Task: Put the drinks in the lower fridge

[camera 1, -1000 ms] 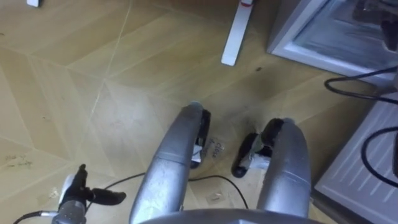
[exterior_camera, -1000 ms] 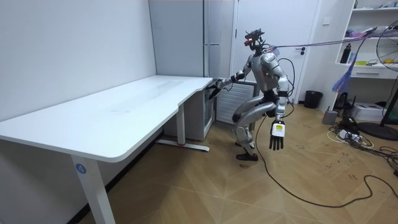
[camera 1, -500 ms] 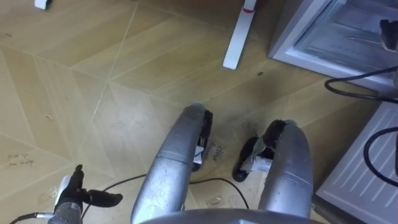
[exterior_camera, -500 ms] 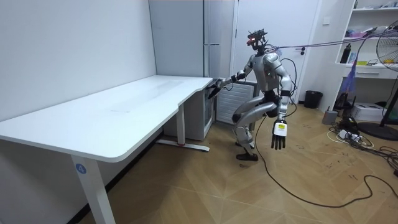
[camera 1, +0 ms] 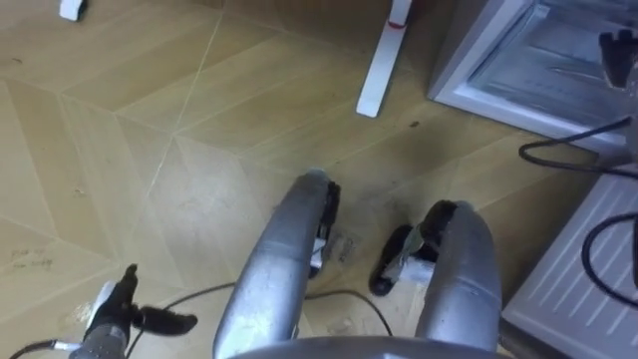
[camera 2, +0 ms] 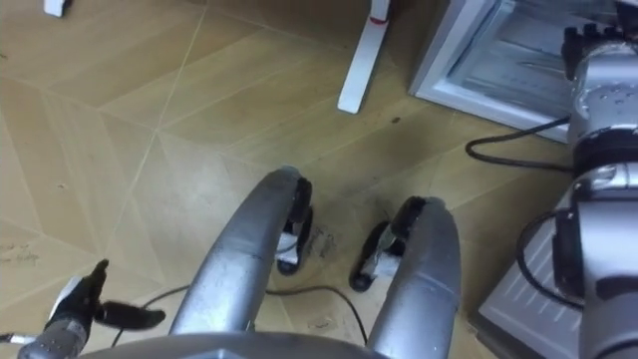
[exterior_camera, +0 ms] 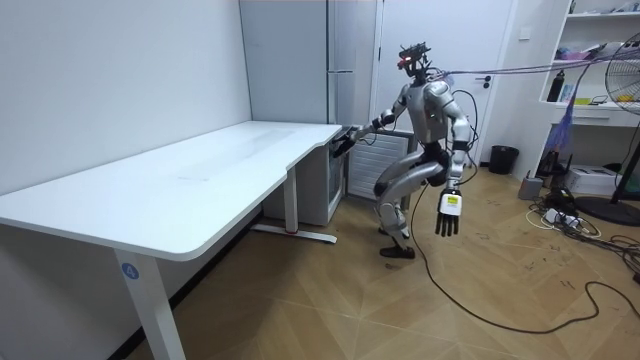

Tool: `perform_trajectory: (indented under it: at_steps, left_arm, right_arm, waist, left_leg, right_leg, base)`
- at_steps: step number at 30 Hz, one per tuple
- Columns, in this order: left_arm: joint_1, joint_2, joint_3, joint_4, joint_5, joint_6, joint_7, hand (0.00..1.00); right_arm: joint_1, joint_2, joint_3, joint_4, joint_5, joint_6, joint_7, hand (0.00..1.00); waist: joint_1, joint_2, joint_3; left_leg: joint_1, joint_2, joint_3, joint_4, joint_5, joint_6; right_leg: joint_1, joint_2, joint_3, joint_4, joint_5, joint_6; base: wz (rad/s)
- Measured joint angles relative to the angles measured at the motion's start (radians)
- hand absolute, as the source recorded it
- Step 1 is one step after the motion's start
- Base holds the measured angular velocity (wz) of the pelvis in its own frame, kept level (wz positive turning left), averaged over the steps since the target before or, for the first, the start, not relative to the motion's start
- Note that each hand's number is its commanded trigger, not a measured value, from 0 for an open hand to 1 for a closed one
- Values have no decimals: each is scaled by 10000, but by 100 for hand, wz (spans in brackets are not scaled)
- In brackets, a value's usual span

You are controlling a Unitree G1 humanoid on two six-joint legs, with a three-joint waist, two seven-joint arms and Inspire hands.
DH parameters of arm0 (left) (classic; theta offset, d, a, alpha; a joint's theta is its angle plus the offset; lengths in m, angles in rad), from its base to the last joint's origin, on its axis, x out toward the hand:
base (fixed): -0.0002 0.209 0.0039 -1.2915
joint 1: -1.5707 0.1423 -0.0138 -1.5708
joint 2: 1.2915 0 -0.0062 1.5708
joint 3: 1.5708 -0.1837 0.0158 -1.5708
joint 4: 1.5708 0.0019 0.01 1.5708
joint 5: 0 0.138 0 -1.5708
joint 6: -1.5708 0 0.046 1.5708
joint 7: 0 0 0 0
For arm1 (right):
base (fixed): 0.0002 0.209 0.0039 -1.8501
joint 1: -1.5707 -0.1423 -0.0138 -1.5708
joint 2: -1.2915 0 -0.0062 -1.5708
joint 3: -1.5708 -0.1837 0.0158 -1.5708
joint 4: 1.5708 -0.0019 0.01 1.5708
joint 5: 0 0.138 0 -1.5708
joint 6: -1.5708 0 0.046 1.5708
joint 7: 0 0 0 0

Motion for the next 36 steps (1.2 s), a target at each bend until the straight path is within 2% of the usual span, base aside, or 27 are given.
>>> perform_trajectory:
  at_steps: [3, 5, 6, 7, 8, 11, 13, 18, 21, 24, 28, 30, 32, 34, 36]
  left_arm:
    - [95, 105, -2, 69, -14, 94, -150, 0]
    - [133, 185, 16, 71, -6, 172, -276, 0]
    - [117, 198, 28, 97, -4, 178, -312, 0]
    - [40, 204, 56, 302, 0, 178, -373, 0]
    - [-130, 204, 80, 537, -14, 186, -432, 0]
    - [-316, 205, 114, 931, -19, 222, -478, 0]
    - [-377, 196, 111, 1285, -13, 218, -490, 0]
    - [-462, 181, 133, 1598, -2, 272, -459, 0]
    - [-614, 23, 137, 1740, -22, 408, -429, 0]
    - [-945, -208, 141, 2124, 0, 553, -324, 0]
    - [-972, -883, 129, 2430, 104, 612, -180, 0]
    - [-923, -1009, 137, 2464, 100, 628, -178, 0]
    - [-942, -1195, 203, 2508, 93, 684, -26, 0]
    - [-918, -1342, 327, 2631, 104, 677, 58, 0]
    - [-859, -1509, 601, 2719, 112, 675, 157, 0]
  right_arm:
    - [426, -3, 130, 706, -56, 371, 1042, 0]
    - [820, -7, 201, 1114, -788, 645, 1919, 0]
    - [902, -8, 273, 1129, -971, 653, 2106, 0]
    - [1028, -5, 446, 1387, -1375, 770, 2559, 0]
    - [1272, -7, 483, 1573, -1794, 880, 2981, 0]
    - [1533, -5, 498, 2059, -2896, 1155, 3675, 0]
    - [1882, -8, 761, 2810, -3811, 1251, 4308, 0]
    - [2664, -11, 1183, 3642, -6500, 1492, 4757, 0]
    - [3185, 147, 1374, 3860, -7886, 1628, 4865, 0]
    - [3761, 542, 1580, 3887, -8900, 1735, 4857, 0]
    - [4896, 1377, 2063, 4036, -9863, 1712, 4864, 0]
    - [5322, 1797, 2172, 4179, -10266, 1745, 4867, 0]
    - [5794, 2242, 2300, 4133, -10605, 1867, 4824, 0]
    - [6152, 2525, 2309, 4121, -10585, 1877, 4810, 0]
    - [6449, 2693, 2173, 4113, -10569, 1866, 4810, 0]
  waist:
    - [20, -17, 10]
    - [139, -39, 13]
    - [154, -59, 26]
    - [147, -103, 46]
    - [81, -168, 44]
    - [-56, -181, 39]
    - [-147, -210, 30]
    - [-129, -252, -16]
    - [-154, -188, -55]
    - [-109, -133, -117]
    - [-378, -49, -289]
    - [-370, -99, -286]
    - [-510, -106, -300]
    - [-645, -159, -285]
    - [-708, -189, -315]
  left_leg:
    - [708, 65, -42, -565, 15, -24]
    - [1165, 249, -84, -1075, 45, -78]
    - [1261, 310, -79, -1195, 61, -83]
    - [1479, 328, -86, -1453, 108, -68]
    - [1728, 329, -105, -1692, 124, -81]
    - [2172, 333, -250, -2108, 156, -128]
    - [2804, 403, -324, -2587, 174, -153]
    - [3728, 576, -288, -3468, 196, -167]
    - [4329, 722, -250, -3947, 202, -169]
    - [5021, 877, -232, -4532, 238, -227]
    - [6513, 847, -220, -5914, 535, -235]
    - [7122, 851, -192, -6465, 659, -276]
    - [7646, 900, -195, -6860, 726, -337]
    - [8218, 904, -177, -7362, 858, -369]
    - [8745, 943, -124, -7878, 963, -405]
  right_leg:
    - [722, 168, -151, -614, 86, 42]
    - [1192, 420, -245, -1266, 291, 64]
    - [1279, 488, -255, -1418, 352, 55]
    - [1515, 488, -340, -1664, 444, -64]
    - [1758, 483, -405, -1876, 459, -87]
    - [2305, 578, -636, -2412, 506, -94]
    - [2977, 857, -696, -2995, 589, 0]
    - [3869, 1144, -705, -4012, 765, 121]
    - [4473, 1421, -673, -4632, 895, 208]
    - [5177, 1649, -735, -5398, 1073, 203]
    - [6648, 1827, -756, -6732, 1347, 371]
    - [7216, 1874, -753, -7238, 1432, 393]
    - [7776, 1910, -872, -7698, 1485, 377]
    - [8304, 1968, -908, -8148, 1585, 398]
    - [8821, 2078, -918, -8676, 1724, 395]
  base:
    - [-3]
    - [-19]
    - [-18]
    - [-6]
    - [0]
    - [5]
    - [0]
    - [-8]
    - [-11]
    - [-12]
    - [6]
    - [0]
    - [2]
    - [2]
    - [-2]
